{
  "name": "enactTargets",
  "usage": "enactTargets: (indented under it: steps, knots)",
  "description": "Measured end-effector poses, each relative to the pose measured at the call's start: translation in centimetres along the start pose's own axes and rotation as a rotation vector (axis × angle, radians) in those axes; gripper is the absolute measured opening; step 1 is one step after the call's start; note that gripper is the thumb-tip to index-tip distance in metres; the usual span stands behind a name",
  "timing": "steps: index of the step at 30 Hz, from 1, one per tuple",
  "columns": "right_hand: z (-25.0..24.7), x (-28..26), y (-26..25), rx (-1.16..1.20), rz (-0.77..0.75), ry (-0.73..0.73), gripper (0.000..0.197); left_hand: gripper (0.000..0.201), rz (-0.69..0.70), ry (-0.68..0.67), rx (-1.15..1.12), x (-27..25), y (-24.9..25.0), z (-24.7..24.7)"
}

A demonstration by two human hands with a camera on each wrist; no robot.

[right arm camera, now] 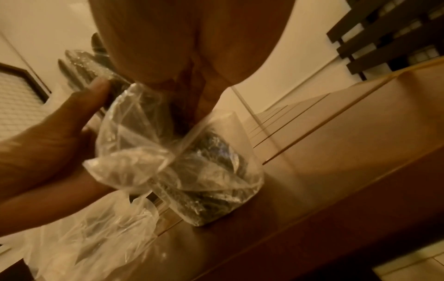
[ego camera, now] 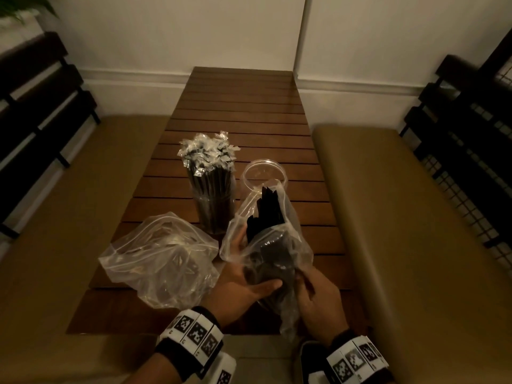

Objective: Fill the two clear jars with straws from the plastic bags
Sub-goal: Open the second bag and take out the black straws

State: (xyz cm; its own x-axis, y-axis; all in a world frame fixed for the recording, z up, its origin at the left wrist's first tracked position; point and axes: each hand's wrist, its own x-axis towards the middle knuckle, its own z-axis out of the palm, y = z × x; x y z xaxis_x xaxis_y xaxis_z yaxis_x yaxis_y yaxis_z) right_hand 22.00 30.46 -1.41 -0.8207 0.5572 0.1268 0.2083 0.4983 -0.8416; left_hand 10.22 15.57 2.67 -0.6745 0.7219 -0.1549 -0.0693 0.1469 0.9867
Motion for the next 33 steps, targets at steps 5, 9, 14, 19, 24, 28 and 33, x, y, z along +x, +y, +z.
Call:
enactTargets:
  steps: [5, 9, 14, 19, 24, 28, 33]
  knots:
    - [-1.6, -0.1, -1.6, 0.063, 0.053, -0.078, 0.020, 0.070, 0.109, -0.046, 0.059, -0.4, 1.5, 0.2]
    - [-3.0, 0.2, -4.3, 0.169, 0.068, -0.082, 0.046, 0.053, 0.137, -0.030, 0.143, -0.7, 0.9, 0.4]
    - [-3.7, 1.3, -6.1, 0.069, -0.136, 0.121, 0.068, 0.024, 0.115, 0.007, 0.291, -1.0, -1.5, 0.4]
    - [-2.6, 1.7, -6.7, 0.073, -0.257, 0.182, 0.017, 0.076, 0.157, 0.082, 0.212, -1.0, -0.5, 0.8]
    - [-1.8, 0.2, -6.1, 0.307, -0.225, 0.145, 0.013, 0.079, 0.168, 0.090, 0.072, -0.1, 0.6, 0.2]
    - [-1.3, -0.5, -4.8, 0.185, -0.242, 0.154, 0.024, 0.094, 0.099, 0.062, 0.039, 0.6, -0.4, -0.2]
    - [-1.4, -2.2, -2.7, -0.001, -0.080, 0.042, 0.022, 0.098, 0.163, 0.041, 0.032, 0.6, -0.9, -0.1]
